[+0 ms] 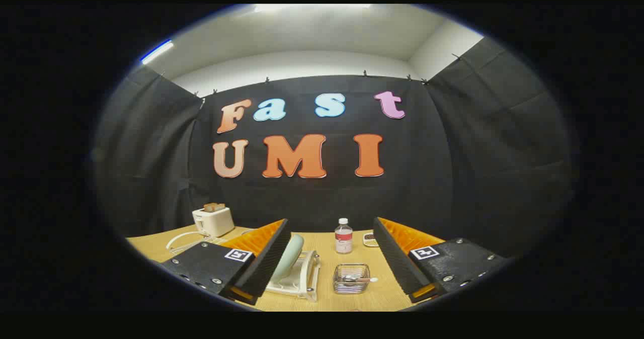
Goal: Take the plate from the dish rack, then take the spoon from the basket and place it into the plate.
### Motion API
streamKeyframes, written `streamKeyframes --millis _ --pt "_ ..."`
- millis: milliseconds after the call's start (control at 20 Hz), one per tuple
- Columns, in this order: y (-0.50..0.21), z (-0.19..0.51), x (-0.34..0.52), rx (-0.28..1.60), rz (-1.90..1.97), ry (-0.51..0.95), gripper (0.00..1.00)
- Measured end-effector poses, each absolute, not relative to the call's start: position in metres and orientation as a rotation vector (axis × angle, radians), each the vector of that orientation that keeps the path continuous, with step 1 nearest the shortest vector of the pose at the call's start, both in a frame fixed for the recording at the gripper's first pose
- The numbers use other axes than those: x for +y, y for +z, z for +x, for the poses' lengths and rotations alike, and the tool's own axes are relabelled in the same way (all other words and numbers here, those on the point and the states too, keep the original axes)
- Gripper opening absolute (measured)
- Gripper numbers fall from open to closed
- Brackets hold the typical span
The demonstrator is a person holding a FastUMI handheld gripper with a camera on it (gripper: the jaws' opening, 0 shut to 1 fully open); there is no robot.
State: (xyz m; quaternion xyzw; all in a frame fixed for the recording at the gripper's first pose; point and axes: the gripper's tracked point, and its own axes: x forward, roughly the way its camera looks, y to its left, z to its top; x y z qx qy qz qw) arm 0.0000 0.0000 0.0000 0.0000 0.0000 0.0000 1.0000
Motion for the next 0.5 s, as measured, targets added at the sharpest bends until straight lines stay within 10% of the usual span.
streamKeyframes --millis 500 --pt "0.003 0.005 0.018 0.003 0.021 0.033 0.98"
